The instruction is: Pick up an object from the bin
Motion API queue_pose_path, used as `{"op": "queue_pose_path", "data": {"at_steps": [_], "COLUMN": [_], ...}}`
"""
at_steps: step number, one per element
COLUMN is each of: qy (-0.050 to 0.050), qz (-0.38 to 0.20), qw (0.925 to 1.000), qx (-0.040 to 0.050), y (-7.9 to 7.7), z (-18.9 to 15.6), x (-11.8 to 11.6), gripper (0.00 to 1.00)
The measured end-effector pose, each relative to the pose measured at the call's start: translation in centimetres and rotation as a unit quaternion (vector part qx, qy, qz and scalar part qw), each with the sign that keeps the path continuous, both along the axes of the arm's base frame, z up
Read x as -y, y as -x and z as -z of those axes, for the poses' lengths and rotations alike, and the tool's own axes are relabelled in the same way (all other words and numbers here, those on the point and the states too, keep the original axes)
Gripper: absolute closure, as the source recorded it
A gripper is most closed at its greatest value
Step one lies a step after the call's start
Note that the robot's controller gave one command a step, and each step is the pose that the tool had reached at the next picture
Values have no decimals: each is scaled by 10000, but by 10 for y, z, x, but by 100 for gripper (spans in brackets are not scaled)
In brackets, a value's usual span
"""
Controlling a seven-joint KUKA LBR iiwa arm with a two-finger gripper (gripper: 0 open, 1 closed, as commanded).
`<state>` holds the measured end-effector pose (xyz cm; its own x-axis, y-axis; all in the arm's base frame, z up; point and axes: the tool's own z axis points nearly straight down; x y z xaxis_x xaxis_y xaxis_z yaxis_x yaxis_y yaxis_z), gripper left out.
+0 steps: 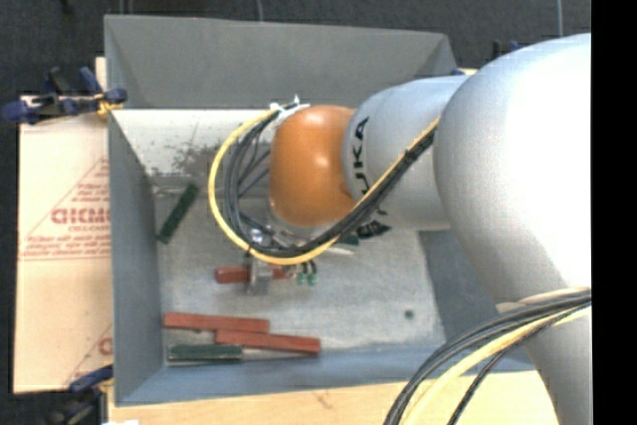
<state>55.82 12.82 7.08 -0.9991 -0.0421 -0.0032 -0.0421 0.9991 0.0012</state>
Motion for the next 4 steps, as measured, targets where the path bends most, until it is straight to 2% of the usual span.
{"op": "queue_pose_path", "data": {"at_steps": [1, 2, 3, 4], "qy": [0, 19, 4, 12], "qz": [4, -388, -800, -1828], "qw": [10000, 9992, 9968, 9832], "qx": [0, -29, -18, 38], "y": [0, 8, 0, 28], "z": [0, -30, -98, -114], "x": [0, -18, -2, -7], "gripper": [100, 100, 100, 100]}}
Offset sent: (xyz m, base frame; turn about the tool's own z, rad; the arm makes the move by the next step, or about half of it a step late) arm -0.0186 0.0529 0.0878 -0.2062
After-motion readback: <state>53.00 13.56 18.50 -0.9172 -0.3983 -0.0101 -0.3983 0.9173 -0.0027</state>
